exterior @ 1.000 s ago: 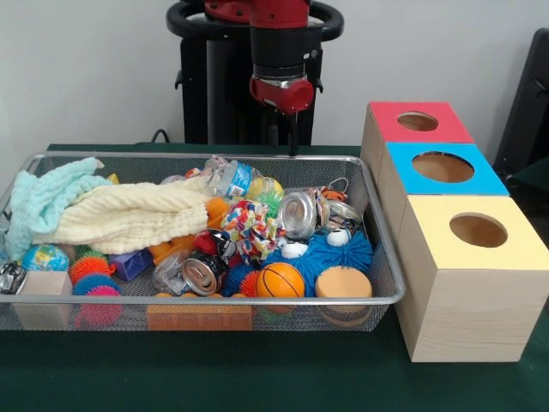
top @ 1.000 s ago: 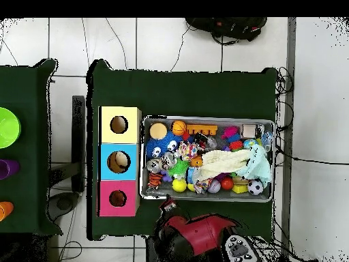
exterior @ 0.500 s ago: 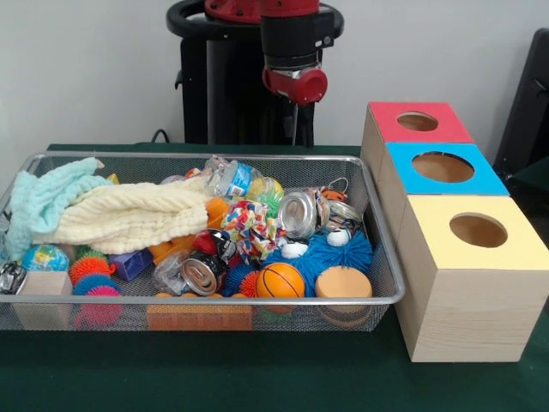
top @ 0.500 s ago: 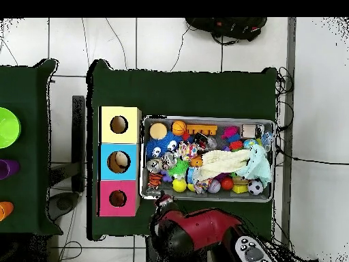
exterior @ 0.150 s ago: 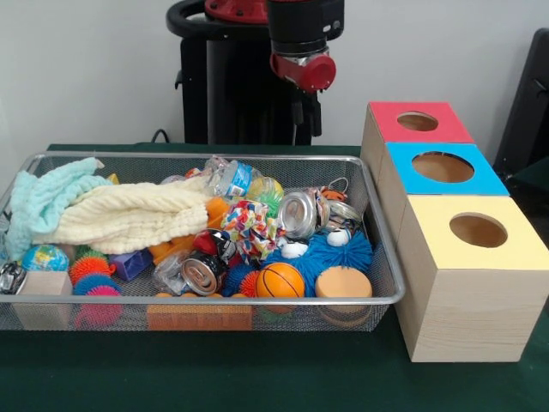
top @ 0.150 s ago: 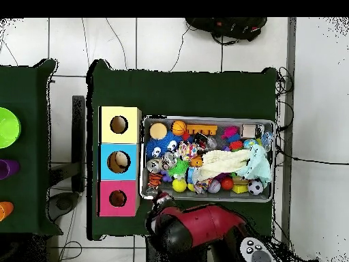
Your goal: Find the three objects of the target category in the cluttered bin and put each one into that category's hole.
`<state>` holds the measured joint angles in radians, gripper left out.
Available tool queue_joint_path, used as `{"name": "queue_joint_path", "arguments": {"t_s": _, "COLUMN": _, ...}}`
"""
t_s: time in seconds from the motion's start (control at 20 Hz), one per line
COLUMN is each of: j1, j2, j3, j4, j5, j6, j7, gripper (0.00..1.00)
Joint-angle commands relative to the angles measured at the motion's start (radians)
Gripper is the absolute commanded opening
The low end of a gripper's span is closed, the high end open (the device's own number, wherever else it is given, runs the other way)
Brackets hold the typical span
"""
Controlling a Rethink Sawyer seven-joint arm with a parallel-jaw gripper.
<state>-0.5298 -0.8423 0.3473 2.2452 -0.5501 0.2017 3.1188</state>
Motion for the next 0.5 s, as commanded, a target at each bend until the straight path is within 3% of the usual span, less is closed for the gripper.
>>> {"name": "queue_joint_path", "arguments": {"t_s": 0.05, "j1": 0.032, "j2": 0.011, "j3": 0.046, "j4": -0.064, "j5": -0.019, "j6": 0.055, "j7": -0.103, "gripper": 1.00}}
{"name": "queue_joint_path", "arguments": {"t_s": 0.2, "j1": 0.076, "j2": 0.046, "j3": -0.009, "j4": -0.106, "j5": -0.052, "j6": 0.028, "j7": -0.081, "gripper": 1.00}}
{"name": "queue_joint_path", "arguments": {"t_s": 0.4, "j1": 0.220, "j2": 0.168, "j3": -0.177, "j4": -0.233, "j5": -0.133, "j6": -0.081, "j7": 0.004, "gripper": 1.00}}
{"name": "queue_joint_path", "arguments": {"t_s": 0.5, "j1": 0.258, "j2": 0.196, "j3": -0.221, "j4": -0.267, "j5": -0.136, "j6": -0.098, "j7": 0.022, "gripper": 1.00}}
